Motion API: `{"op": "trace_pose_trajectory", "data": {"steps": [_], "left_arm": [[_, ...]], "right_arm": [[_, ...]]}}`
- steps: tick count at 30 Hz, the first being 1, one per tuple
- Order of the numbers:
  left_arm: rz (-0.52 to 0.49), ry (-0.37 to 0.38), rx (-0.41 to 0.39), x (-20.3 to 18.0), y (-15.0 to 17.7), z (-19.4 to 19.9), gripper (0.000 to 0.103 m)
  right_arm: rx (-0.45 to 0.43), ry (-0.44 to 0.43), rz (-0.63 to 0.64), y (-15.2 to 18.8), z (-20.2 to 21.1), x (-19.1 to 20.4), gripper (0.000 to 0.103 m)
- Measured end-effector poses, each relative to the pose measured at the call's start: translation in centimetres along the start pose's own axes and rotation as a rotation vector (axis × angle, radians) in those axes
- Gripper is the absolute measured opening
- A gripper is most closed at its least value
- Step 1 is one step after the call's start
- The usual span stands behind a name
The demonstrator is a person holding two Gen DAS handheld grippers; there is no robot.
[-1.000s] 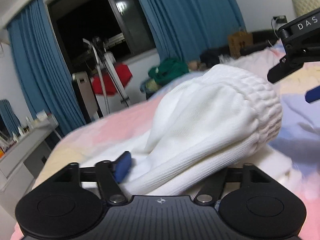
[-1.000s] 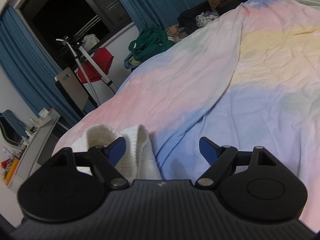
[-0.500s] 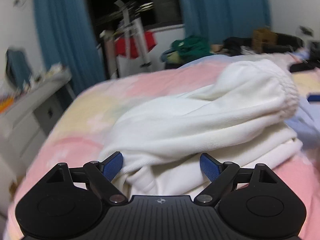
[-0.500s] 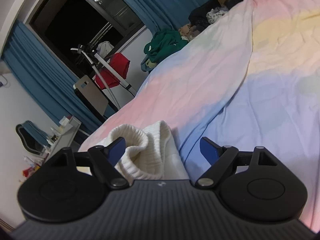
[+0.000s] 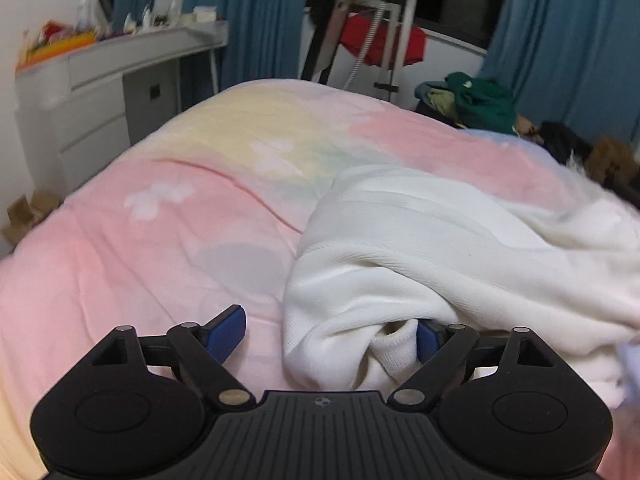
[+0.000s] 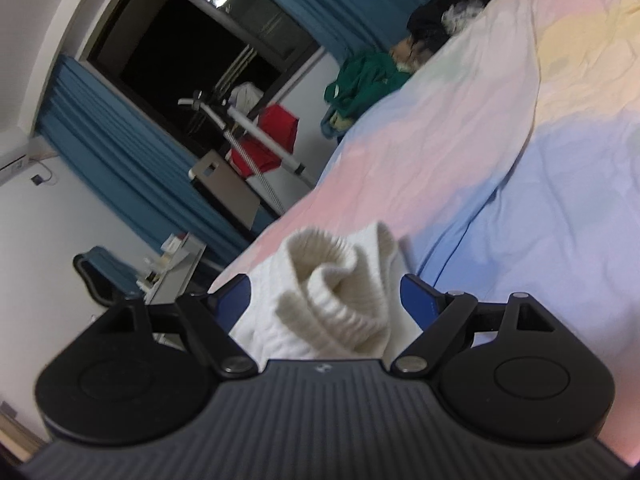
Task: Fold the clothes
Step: 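Grasp the ribbed cuffs with the right gripper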
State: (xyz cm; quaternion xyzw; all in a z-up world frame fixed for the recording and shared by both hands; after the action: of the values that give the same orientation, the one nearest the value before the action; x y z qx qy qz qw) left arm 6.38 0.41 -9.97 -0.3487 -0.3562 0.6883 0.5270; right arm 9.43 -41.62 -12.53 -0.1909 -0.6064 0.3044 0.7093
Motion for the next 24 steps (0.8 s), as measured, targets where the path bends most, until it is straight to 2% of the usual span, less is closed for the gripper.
{"op": "trace_pose_trajectory", "data": {"steps": [6,11,16,20,21,22,24], "left_arm": [[-0.019,-0.007,-0.018,0.0,0.3,1.9,0.085],[-0.02,-0.008,-0.018,0.0,0.3,1.6,0.085],[-0.018,-0.018,-0.02,-0.5,0.0,0.5,0.085],[-0.041,-0.024,-0.033,-0.9,0.1,0.5,0.085],[-0.051,-0.028,-0.037,-1.1,0.2,0.4,0.085],[-0.059,-0.031,-0.041,-1.2,0.2,0.4,0.085],[-0.054,-0.016,-0.047,-1.2,0.2,0.5,0.085]], "right_arm": [[0.102,-0.016,-0.02,1.8,-1.0,0.3,0.085],[0.185,0.021,-0.046,3.6,-3.0,-0.2,0.088],[0.217,-0.022,-0.086,4.0,-5.0,-0.3,0.091],[0.215,-0.02,-0.035,4.5,-6.0,0.0,0.09],[0.205,-0.02,-0.035,4.4,-6.1,0.1,0.085],[0.196,-0.016,-0.023,4.3,-6.0,0.3,0.072],[0.176,-0.007,0.029,3.9,-5.8,0.9,0.064]]}}
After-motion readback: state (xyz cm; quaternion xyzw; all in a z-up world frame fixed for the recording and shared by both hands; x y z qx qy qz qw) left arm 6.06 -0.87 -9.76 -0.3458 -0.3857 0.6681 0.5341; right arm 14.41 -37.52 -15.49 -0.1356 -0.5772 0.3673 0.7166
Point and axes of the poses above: each gripper's, at about its wrist camera, not at the fingertips, and z roughly against the way its jaws point, x to its left, y to its underside, the point moved 2 cm from there along -z, roughly the way its jaws point, and after that the axes turned 13 degrees about -x, right-handed, at the moved point
